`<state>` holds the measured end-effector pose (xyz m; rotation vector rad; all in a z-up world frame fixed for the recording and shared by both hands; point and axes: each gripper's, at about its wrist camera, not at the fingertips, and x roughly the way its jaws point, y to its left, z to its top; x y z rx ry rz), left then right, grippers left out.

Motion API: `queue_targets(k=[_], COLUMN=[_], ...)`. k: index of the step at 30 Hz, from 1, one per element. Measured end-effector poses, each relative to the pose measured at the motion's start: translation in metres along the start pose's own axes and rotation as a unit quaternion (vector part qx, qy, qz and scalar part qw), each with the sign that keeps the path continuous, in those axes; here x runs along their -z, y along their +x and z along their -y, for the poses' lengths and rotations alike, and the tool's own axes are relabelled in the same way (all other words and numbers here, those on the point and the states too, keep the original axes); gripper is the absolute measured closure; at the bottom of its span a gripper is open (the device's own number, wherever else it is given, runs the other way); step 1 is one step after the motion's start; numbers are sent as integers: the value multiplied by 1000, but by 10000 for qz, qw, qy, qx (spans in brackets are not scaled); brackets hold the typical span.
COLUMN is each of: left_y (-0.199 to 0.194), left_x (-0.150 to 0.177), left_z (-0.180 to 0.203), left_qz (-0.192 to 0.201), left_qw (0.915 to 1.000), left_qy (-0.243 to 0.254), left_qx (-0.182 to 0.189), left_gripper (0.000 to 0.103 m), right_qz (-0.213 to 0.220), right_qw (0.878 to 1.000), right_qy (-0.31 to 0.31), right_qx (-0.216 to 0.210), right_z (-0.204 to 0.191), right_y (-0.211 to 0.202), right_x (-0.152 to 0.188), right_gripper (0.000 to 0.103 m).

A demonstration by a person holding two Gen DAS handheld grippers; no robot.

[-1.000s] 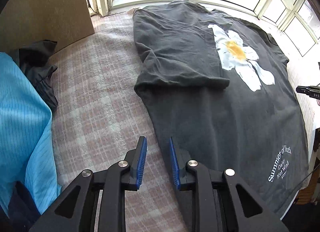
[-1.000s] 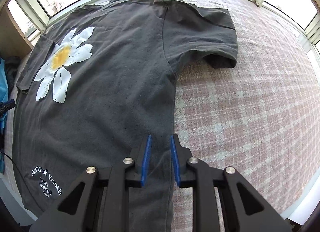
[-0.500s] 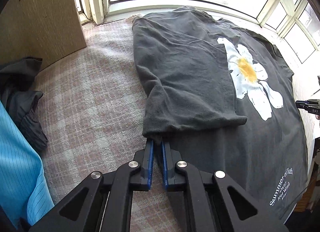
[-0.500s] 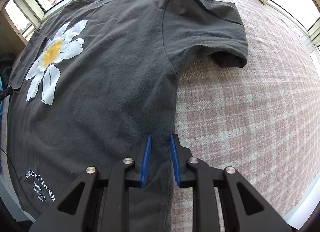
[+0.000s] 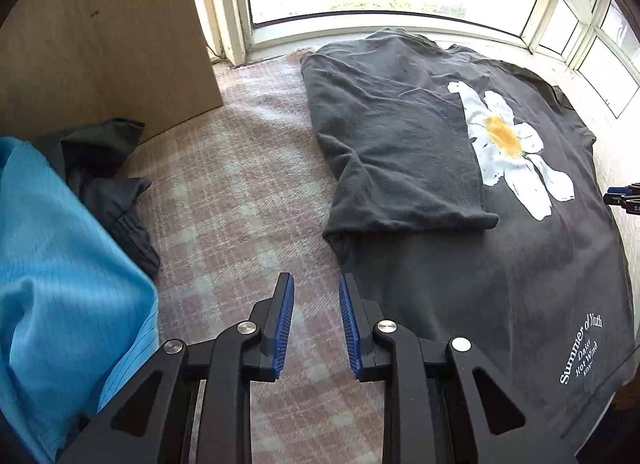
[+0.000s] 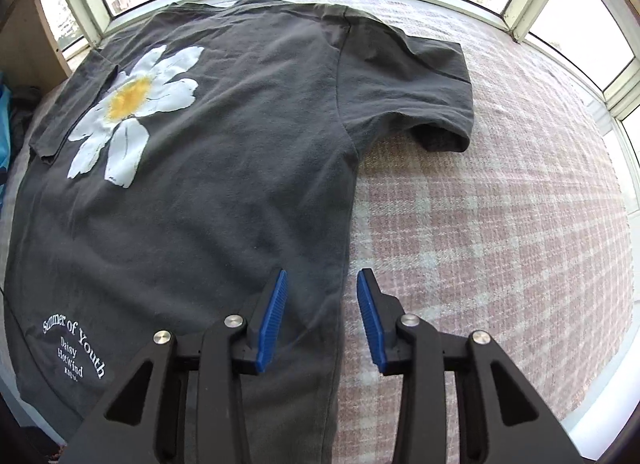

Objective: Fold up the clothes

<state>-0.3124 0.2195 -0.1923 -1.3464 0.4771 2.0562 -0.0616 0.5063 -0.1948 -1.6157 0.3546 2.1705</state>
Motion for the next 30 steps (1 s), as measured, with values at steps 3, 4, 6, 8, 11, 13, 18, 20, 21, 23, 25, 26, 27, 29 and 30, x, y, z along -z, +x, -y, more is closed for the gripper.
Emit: queue_targets(k=[3, 4, 6, 8, 11, 13, 18, 20, 21, 23, 25, 26, 27, 29, 30], left_y=[-34, -44, -58, -67, -63, -58, -80, -96, -103, -116, -120, -121, -123, -125, -126], left_x=[45, 62, 97, 128, 164, 186, 232, 243, 247, 253, 260, 264, 268, 275, 278], left_z=[3, 8, 29, 51, 80, 98, 120, 118, 118, 122, 125, 126, 127, 130, 130], left_qz=[64, 51, -12, -78, -284, -453, -596, -525, -473, -353, -357, -375, -395, -431, -438], left_qw=[9993, 9987, 9978, 9967, 9948, 9932, 9897, 9912, 9913, 9900, 9886, 9878, 9868, 9854, 9851], left_qy=[-77, -69, 71, 228, 482, 688, 1145, 1055, 1062, 1196, 1294, 1338, 1391, 1490, 1514], left_qx=[357, 496, 662, 780, 851, 821, 619, 605, 616, 666, 688, 707, 735, 699, 694], left_gripper=[81, 81, 81, 81, 81, 81, 81, 81, 81, 79, 79, 79, 79, 79, 79], right_qz=[-148, -198, -296, -427, -514, -530, -568, -583, -590, -606, -620, -630, -642, -666, -677], right_qw=[9990, 9982, 9960, 9937, 9947, 9955, 9970, 9973, 9975, 9977, 9977, 9976, 9970, 9940, 9916], right_qy=[-293, -391, -586, -773, -695, -594, -339, -238, -187, -85, 17, 150, 389, 866, 1104], right_qx=[-301, -402, -602, -693, -558, -516, -412, -371, -350, -308, -266, -236, -192, -106, -62], right_z=[-36, -48, -72, -92, -90, -87, -80, -77, -76, -73, -70, -64, -53, -29, -18], right_y=[-5, -7, -10, -12, -16, -21, -33, -38, -41, -46, -51, -53, -55, -59, -61], right_x=[32, 43, 64, 85, 111, 127, 168, 185, 193, 209, 225, 235, 245, 267, 278], right_gripper=[68, 74, 84, 87, 90, 90, 91, 91, 90, 90, 90, 90, 90, 90, 90])
